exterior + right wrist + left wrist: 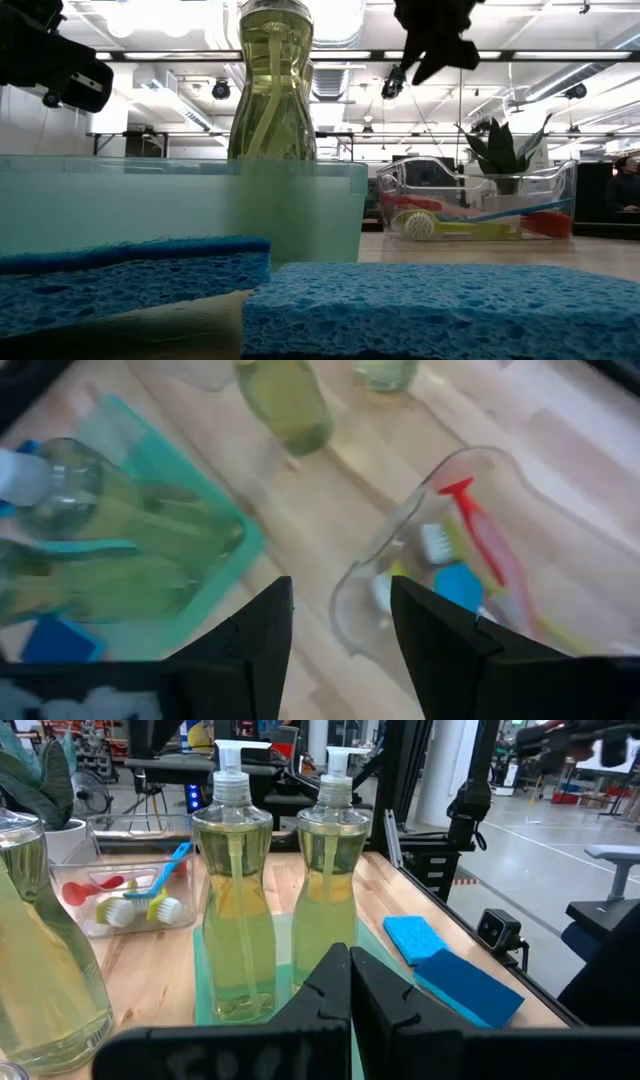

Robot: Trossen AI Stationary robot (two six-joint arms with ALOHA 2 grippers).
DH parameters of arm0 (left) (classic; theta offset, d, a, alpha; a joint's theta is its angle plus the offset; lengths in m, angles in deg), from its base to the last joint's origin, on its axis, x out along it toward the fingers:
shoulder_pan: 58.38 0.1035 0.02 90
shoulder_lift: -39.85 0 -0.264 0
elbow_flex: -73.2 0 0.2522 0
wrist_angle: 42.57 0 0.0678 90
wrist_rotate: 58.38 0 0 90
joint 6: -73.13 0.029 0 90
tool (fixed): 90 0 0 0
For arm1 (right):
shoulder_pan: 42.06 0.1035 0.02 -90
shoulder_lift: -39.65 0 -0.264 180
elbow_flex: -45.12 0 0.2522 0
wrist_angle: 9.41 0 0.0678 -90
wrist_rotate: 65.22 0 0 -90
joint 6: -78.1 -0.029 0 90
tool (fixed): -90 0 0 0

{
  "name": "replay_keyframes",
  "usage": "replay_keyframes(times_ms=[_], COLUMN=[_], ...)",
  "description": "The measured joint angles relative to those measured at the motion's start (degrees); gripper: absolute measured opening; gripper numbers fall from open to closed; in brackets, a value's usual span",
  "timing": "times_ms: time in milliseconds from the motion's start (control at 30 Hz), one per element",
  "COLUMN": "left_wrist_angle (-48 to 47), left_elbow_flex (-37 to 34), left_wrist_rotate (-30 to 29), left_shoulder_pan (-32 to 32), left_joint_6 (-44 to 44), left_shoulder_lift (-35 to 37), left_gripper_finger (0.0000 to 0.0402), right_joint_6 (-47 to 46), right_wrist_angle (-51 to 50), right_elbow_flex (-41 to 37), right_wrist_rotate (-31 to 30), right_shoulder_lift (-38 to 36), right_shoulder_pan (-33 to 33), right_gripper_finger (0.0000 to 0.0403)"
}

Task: Pick & Place Kitchen Sink Supplies
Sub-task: Put the blue sponge into the left transparent bin

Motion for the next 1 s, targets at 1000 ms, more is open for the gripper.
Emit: replay_keyframes(times_ms=[1000], left_wrist_angle=[-0.02], left_elbow_flex=[-0.01], left_wrist_rotate=[-0.01], left_shoulder_pan=[0.01], left_joint_6=[0.01], left_shoulder_lift=[0.00], left_gripper_finger=[0.0000], right_joint_6=[-3.31], right_wrist_angle=[-3.02], right_elbow_flex=[2.58], right_wrist_rotate=[0.12], right_shoulder_lift=[-1.13], right_shoulder_pan=[15.55], right_gripper_finger=[0.0120])
